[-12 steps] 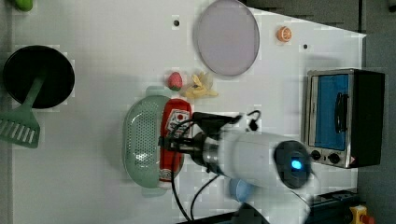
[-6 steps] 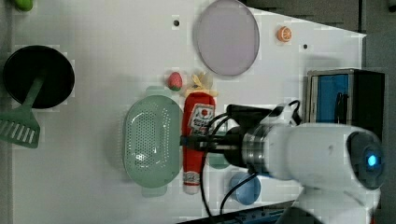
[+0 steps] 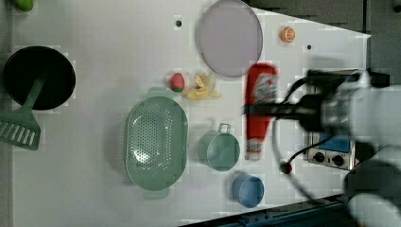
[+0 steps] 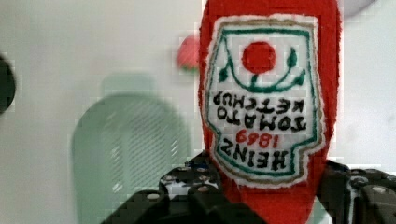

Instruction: Pick ketchup from strainer and place it on the table

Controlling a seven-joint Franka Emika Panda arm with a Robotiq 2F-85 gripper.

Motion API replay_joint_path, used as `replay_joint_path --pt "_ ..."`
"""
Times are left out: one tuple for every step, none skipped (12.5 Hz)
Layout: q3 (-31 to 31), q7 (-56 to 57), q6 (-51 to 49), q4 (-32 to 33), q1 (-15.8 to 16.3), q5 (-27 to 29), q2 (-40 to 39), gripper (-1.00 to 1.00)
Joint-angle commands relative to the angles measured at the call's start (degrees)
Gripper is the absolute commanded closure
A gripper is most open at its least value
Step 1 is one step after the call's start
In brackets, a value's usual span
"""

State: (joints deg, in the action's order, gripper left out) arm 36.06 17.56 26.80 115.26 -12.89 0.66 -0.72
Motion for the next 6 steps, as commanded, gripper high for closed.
replay_joint_path --pt "-6.37 15.35 -1.10 -1.08 -4.71 0.05 1.50 -0.13" --pt "-8.76 18.55 -1.09 -1.02 -5.22 0.05 1.49 -0.13" --pt "-11.09 21.18 -1.09 -0.96 -5.60 0.05 1.49 -0.13" --pt "-13.35 22.96 -1.09 -0.83 -5.95 0.05 1.47 -0.13" --pt "-15.48 23.68 -1.09 -0.56 -6.15 0.04 1.44 -0.13" --pt "-17.41 23.69 -1.06 0.07 -6.28 0.04 1.35 -0.13"
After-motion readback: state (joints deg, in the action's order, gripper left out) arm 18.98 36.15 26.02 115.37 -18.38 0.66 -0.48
